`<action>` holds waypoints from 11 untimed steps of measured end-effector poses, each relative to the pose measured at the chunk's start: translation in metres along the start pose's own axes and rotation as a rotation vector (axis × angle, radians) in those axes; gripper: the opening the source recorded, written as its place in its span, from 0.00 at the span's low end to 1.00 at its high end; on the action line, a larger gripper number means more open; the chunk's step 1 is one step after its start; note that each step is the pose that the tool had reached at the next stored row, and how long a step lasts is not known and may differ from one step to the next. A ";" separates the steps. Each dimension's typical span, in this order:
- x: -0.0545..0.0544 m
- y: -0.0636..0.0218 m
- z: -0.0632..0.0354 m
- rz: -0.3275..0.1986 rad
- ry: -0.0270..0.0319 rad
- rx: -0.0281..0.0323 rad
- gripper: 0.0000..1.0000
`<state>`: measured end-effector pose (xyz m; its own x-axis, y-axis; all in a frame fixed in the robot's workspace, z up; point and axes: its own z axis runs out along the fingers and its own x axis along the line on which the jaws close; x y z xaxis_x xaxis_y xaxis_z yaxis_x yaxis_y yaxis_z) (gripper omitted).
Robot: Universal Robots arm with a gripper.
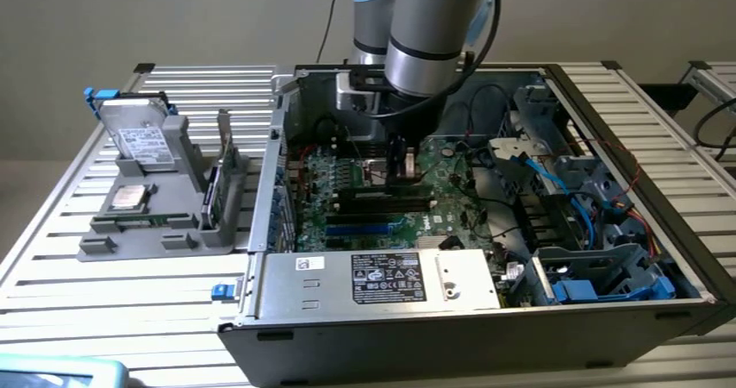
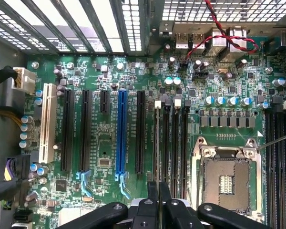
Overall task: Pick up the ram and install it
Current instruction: 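Insert the ram into the slot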
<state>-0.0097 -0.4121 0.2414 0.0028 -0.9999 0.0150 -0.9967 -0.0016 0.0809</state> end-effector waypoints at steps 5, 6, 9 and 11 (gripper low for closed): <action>0.000 0.0000 0.0052 0.009 -0.0009 -0.0002 0.13; 0.000 0.0000 0.0053 0.011 -0.0008 -0.0002 0.13; 0.000 0.0000 0.0057 0.016 -0.0014 -0.0003 0.13; 0.000 0.0000 0.0060 0.017 -0.0015 -0.0003 0.13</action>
<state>-0.0102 -0.4121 0.2354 -0.0140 -0.9998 0.0148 -0.9966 0.0152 0.0810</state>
